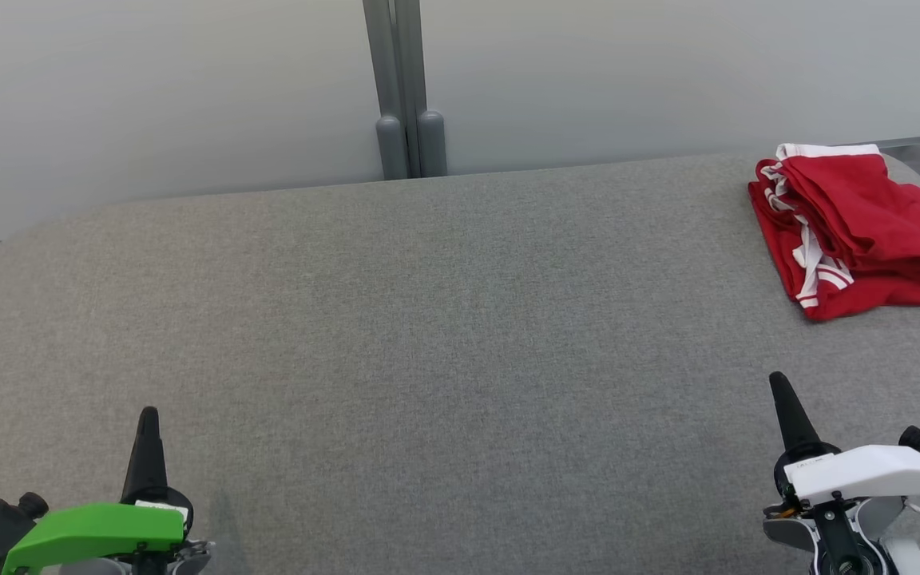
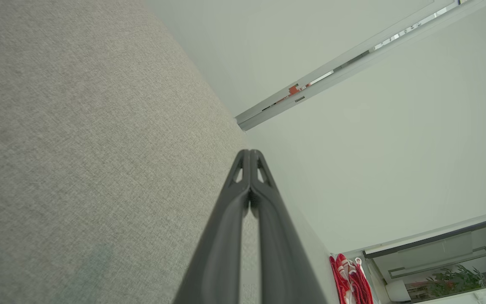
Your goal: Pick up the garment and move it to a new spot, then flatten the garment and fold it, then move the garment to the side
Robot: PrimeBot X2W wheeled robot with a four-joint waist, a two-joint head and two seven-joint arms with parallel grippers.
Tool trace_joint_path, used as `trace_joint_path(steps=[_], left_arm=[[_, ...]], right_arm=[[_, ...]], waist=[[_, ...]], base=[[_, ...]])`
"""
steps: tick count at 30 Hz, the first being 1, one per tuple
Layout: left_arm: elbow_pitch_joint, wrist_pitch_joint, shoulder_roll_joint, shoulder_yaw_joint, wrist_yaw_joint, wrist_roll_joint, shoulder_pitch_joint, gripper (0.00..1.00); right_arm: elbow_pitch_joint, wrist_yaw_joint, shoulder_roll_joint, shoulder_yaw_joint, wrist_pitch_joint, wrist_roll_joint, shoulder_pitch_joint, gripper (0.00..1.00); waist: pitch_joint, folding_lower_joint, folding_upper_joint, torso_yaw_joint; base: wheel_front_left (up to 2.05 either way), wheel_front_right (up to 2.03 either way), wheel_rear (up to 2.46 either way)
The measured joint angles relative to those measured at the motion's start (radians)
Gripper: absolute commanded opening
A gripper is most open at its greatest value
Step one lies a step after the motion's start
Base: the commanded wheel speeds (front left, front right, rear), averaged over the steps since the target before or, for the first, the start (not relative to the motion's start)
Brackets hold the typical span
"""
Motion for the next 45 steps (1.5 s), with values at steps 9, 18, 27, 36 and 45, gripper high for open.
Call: trace_joint_path(steps=[9, 18, 27, 36, 45], left_arm=[[0.002, 0.025, 0.001, -0.001, -0.001, -0.100, -0.012, 0.00], [0.003, 0.045, 0.002, -0.002, -0.005, -0.180, -0.024, 0.00], [0.004, 0.066, 0.002, -0.002, -0.006, -0.262, -0.036, 0.00], [0.006, 0.085, 0.003, -0.003, -0.009, -0.339, -0.045, 0.00], [0.007, 0.104, 0.004, -0.004, -0.010, -0.408, -0.055, 0.00]], right_arm=[[0.001, 0.000, 0.004, -0.012, 0.024, 0.088, -0.013, 0.00], [0.001, 0.000, 0.007, -0.023, 0.044, 0.164, -0.019, 0.00], [0.001, 0.000, 0.012, -0.034, 0.065, 0.236, -0.028, 0.00], [0.002, -0.001, 0.016, -0.043, 0.084, 0.304, -0.037, 0.00], [0.002, -0.001, 0.019, -0.052, 0.103, 0.367, -0.041, 0.00]], waist=[[0.004, 0.0000, 0.0000, 0.003], [0.007, 0.0000, 0.0000, 0.006], [0.011, 0.0000, 0.0000, 0.009], [0.014, 0.0000, 0.0000, 0.012], [0.018, 0.0000, 0.0000, 0.015]], base=[[0.00, 0.00, 0.00], [0.00, 0.00, 0.00], [0.00, 0.00, 0.00], [0.00, 0.00, 0.00], [0.00, 0.00, 0.00]])
